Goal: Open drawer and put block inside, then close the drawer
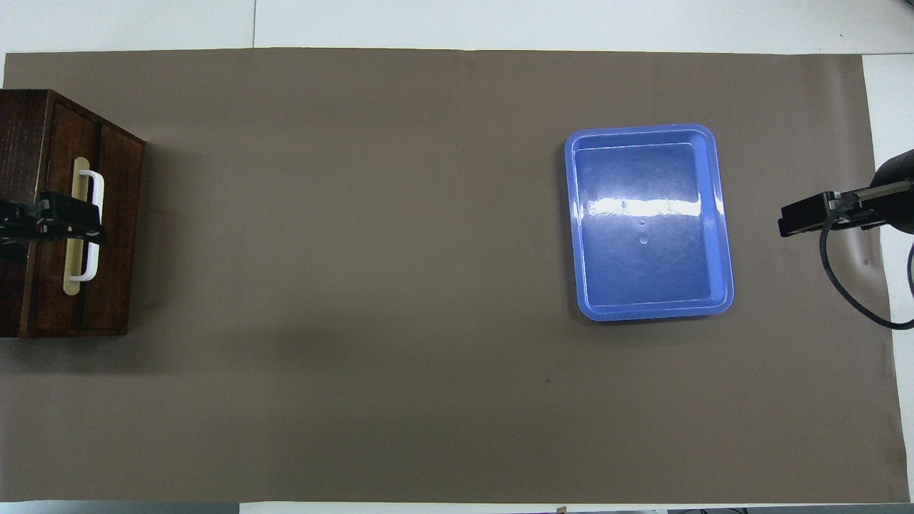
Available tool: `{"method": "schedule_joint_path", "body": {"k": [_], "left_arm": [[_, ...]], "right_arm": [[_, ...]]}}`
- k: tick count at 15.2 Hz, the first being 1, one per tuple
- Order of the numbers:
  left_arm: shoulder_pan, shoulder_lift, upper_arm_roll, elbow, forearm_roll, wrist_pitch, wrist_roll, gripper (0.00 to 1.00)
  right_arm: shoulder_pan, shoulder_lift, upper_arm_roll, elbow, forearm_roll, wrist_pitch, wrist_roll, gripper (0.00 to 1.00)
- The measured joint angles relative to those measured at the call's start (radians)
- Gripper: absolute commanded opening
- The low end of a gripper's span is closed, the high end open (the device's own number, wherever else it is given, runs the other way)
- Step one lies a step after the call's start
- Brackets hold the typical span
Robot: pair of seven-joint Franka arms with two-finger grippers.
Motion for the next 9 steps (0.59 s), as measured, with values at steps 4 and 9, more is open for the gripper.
{"method": "schedule_joint_path", "body": {"k": [4,9], "left_arm": [[0.0,0.0,-0.014,0.0,-0.012,0.0,0.071,1.0],[-0.006,0.0,-0.016,0.005,-0.017,0.006,0.088,1.0]], "right_arm": [[0.0,0.0,0.0,0.0,0.0,0.0,0.0,1.0],[0.0,0.0,0.0,0.0,0.0,0.0,0.0,1.0]]}}
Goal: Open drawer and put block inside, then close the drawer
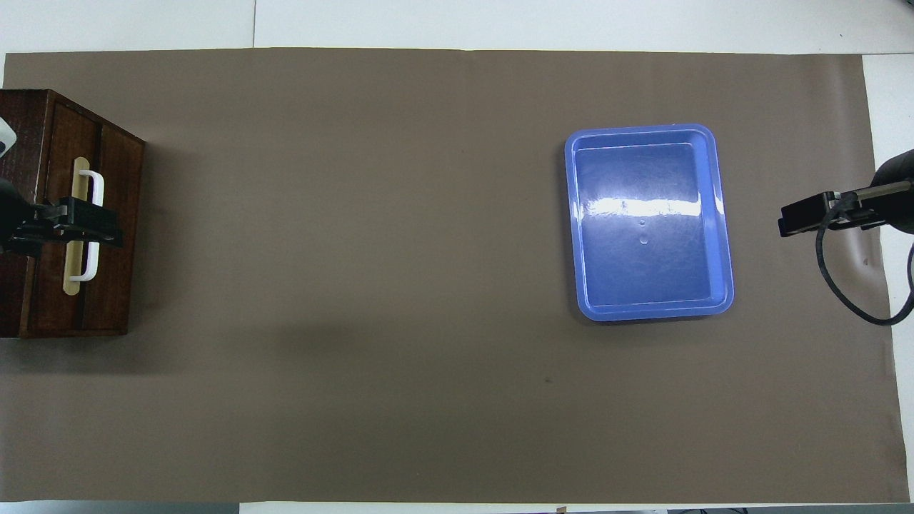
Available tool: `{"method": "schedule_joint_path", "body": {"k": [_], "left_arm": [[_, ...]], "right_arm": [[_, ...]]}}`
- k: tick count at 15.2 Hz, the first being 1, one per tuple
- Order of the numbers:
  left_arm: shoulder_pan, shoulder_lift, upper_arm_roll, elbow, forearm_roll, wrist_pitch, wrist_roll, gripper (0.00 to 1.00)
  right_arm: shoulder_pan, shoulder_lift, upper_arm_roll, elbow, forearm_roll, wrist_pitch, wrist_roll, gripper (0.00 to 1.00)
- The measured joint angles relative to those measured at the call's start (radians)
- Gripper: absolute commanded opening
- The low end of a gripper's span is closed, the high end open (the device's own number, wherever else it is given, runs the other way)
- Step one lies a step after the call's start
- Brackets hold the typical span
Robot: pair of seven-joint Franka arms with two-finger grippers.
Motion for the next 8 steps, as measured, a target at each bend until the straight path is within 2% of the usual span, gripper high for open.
{"method": "schedule_joint_path", "body": {"k": [8], "left_arm": [[0.0,0.005,-0.002,0.01,-0.011,0.007,0.005,1.0]], "right_arm": [[0.0,0.0,0.0,0.0,0.0,0.0,0.0,1.0]]}}
